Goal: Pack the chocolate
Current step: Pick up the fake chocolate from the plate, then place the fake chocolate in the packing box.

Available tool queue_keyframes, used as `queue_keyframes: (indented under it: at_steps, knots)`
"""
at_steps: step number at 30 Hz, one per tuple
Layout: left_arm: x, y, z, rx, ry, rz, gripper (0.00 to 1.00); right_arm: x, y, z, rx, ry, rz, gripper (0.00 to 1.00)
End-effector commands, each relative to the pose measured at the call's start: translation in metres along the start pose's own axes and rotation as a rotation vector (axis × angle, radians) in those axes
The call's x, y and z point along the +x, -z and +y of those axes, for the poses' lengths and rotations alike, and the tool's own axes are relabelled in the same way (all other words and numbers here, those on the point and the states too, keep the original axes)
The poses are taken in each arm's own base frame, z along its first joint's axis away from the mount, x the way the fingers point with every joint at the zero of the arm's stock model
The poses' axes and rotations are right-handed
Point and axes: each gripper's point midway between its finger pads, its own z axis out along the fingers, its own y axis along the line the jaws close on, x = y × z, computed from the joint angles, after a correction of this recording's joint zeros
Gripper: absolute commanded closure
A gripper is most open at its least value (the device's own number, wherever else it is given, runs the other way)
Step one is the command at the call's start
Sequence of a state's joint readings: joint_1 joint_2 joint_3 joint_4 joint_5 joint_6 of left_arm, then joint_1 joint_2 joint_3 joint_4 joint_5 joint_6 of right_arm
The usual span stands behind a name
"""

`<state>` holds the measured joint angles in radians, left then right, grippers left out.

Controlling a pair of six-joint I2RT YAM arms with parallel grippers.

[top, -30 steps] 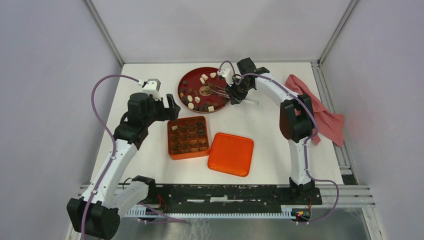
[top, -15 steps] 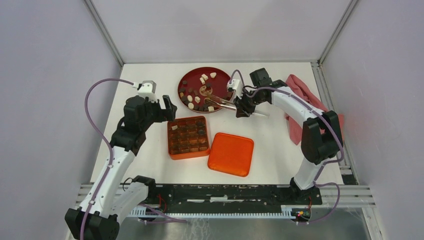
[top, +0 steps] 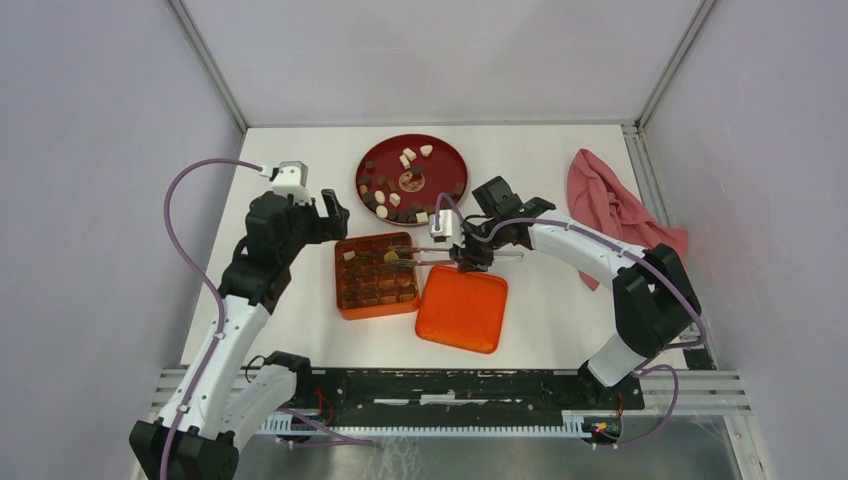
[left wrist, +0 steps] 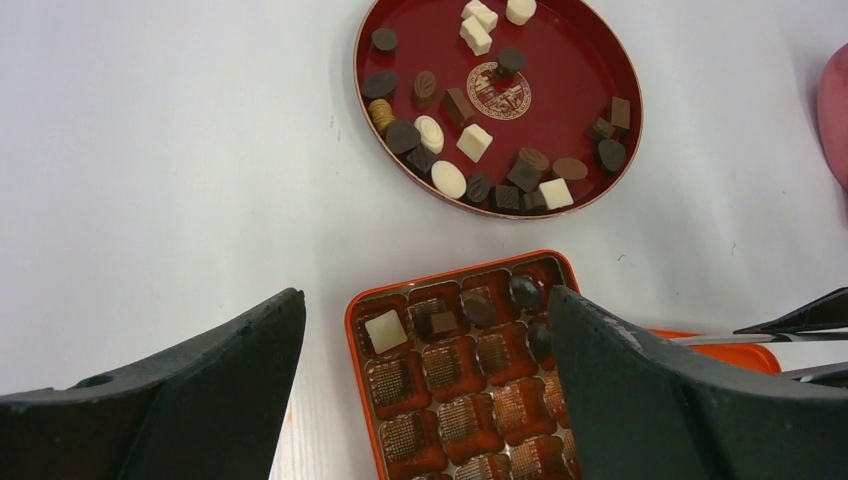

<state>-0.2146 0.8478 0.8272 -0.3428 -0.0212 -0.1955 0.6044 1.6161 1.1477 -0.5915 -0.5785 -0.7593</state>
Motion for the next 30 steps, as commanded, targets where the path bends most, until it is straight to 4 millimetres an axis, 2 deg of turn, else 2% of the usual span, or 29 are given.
queue_keyframes:
  at_steps: [1, 4, 10, 30]
  knots:
    - [-0.008, -0.002, 0.004, -0.015, -0.046, -0.033, 0.05, -0.017, -0.003, -0.018, 0.077, 0.065, -0.005, 0.98]
    - [-0.007, -0.003, 0.004, -0.013, -0.046, -0.027, 0.05, -0.015, -0.008, -0.025, 0.105, 0.037, 0.019, 0.95]
    - [-0.006, -0.003, 0.003, -0.010, -0.047, -0.021, 0.05, -0.015, -0.021, -0.019, 0.081, 0.038, 0.045, 0.89]
    - [-0.005, -0.005, 0.002, -0.005, -0.048, -0.016, 0.05, -0.017, -0.035, -0.020, 0.080, 0.002, 0.064, 0.57]
